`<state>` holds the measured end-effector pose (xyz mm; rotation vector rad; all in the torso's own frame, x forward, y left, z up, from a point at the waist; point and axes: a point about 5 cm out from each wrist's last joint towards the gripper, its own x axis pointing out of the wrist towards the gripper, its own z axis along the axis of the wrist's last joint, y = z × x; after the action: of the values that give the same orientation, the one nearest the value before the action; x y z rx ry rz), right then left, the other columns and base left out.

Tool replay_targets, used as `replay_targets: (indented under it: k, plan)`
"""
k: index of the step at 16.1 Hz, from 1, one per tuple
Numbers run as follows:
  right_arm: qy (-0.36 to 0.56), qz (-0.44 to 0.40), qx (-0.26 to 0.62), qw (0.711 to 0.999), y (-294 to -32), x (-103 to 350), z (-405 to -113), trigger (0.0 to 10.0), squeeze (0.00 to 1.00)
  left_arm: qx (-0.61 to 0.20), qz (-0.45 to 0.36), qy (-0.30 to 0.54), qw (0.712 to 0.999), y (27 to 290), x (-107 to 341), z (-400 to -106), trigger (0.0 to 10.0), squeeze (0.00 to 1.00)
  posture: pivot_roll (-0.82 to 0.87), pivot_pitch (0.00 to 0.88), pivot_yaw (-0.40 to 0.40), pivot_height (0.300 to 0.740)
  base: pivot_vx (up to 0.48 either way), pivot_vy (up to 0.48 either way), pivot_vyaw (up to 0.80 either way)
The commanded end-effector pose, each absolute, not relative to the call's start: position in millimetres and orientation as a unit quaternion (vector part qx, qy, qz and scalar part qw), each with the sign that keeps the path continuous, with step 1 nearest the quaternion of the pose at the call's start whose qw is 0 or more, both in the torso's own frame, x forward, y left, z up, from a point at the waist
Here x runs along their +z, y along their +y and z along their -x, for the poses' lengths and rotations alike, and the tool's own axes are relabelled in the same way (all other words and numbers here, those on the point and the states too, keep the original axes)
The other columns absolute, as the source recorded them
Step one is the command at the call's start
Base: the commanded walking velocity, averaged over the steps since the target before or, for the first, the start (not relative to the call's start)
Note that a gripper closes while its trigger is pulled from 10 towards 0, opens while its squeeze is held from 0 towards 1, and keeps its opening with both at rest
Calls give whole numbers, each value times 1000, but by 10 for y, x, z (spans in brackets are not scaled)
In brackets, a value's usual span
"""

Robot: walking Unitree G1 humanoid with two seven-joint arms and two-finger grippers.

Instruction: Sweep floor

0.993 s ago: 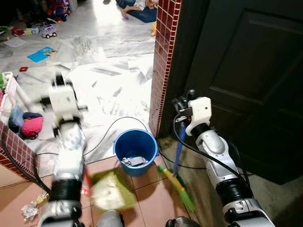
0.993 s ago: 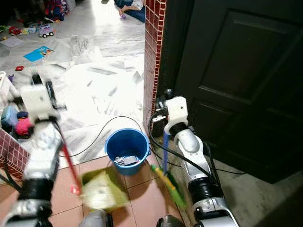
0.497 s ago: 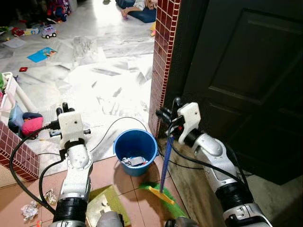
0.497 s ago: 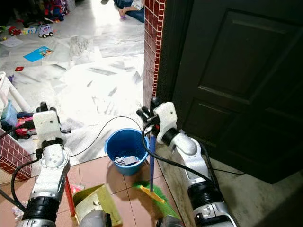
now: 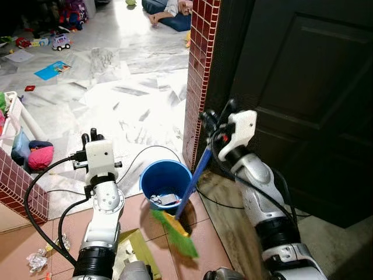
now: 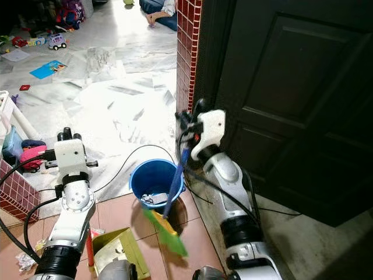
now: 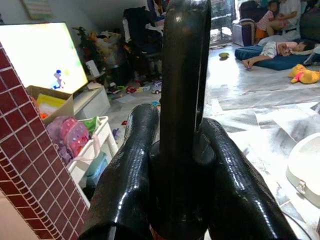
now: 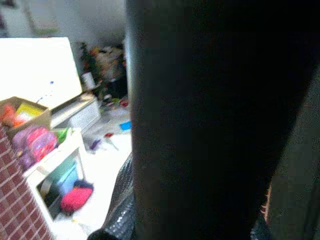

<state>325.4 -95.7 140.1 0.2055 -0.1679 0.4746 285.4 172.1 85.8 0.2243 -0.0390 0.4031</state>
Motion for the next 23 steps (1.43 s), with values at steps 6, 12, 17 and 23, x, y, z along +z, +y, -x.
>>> replay_targets:
  k: [6,12,17,23]
  plan:
    - [-149,-56,123,980,-1231,1703,-3421,10000,0,180,-113,30,977,1665,670,-2821,10000,0,30,0,-4,740,0,0,0]
    - [-122,-33,141,982,-1193,1556,-3369,10000,0,169,-106,34,979,1627,664,-2827,10000,0,32,0,-4,740,0,0,0]
    - [-45,-13,232,972,-1075,1091,-3022,10000,0,137,-90,45,985,1593,593,-2724,10000,0,30,0,-1,740,0,0,0]
    - [-59,51,134,988,-1297,1000,-2903,10000,0,50,-30,28,998,1356,639,-2649,10000,0,31,0,9,740,0,320,0]
